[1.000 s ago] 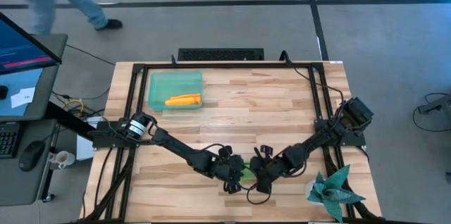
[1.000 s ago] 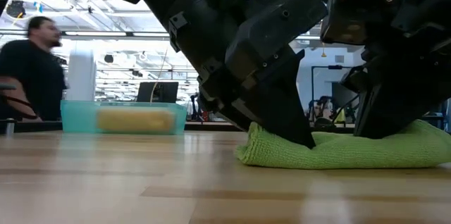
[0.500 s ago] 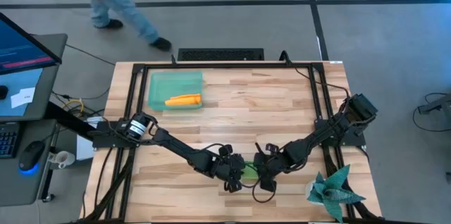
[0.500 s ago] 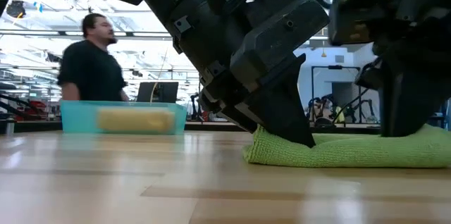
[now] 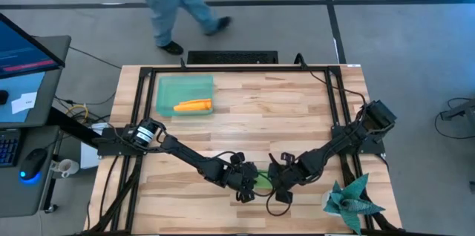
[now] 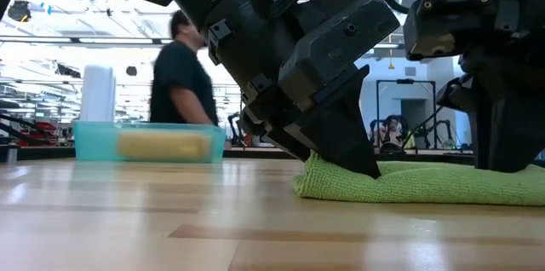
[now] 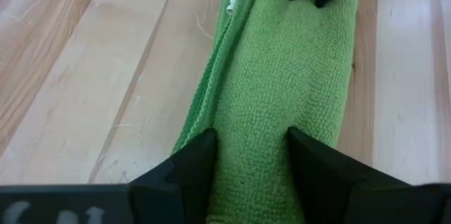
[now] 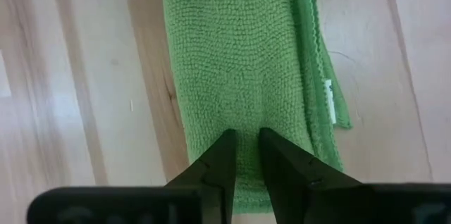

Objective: Roll microfiber towels into tight, uniform cylinder then place into a basket
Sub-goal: Roll the green towel

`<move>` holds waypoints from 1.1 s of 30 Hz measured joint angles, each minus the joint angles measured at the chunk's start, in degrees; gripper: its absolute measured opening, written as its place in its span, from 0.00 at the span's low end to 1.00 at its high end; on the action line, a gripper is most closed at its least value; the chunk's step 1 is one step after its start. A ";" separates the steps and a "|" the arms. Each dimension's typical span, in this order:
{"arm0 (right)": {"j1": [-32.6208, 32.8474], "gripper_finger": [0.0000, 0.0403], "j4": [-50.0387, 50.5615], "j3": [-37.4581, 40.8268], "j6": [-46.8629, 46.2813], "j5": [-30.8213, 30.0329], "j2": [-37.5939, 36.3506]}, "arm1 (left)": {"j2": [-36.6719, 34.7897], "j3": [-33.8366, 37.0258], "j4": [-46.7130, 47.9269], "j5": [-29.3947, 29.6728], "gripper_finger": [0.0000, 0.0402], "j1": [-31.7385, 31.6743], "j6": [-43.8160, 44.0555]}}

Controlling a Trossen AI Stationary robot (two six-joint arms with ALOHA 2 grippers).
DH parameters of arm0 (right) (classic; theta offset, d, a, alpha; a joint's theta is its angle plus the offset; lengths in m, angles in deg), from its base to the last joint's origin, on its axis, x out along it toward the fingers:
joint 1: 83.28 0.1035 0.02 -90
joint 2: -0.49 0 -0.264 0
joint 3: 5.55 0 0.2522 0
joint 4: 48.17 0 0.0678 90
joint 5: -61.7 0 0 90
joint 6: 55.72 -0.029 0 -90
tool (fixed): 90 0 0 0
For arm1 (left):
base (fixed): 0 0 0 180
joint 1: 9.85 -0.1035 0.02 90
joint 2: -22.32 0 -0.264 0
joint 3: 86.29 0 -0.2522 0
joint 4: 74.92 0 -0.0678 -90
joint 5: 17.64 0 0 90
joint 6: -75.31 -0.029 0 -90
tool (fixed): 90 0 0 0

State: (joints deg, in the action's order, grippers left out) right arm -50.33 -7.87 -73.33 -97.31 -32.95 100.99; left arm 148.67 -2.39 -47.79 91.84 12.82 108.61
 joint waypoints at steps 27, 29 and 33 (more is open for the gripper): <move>-0.22 0.23 -0.14 7.76 4.37 -13.63 -21.31 | -0.17 0.11 2.24 -5.64 0.40 -0.20 0.72; -1.59 0.24 -2.43 7.76 6.77 -10.88 -19.76 | -0.17 0.11 2.27 -5.76 0.40 -0.20 0.74; -4.38 0.30 -6.09 7.74 11.44 -3.42 -17.00 | -0.17 0.11 2.32 -5.60 0.40 -0.17 0.81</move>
State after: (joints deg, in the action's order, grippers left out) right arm -54.70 -13.96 -65.59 -85.87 -36.37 83.99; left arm 148.49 -2.28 -45.47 86.24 12.65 109.41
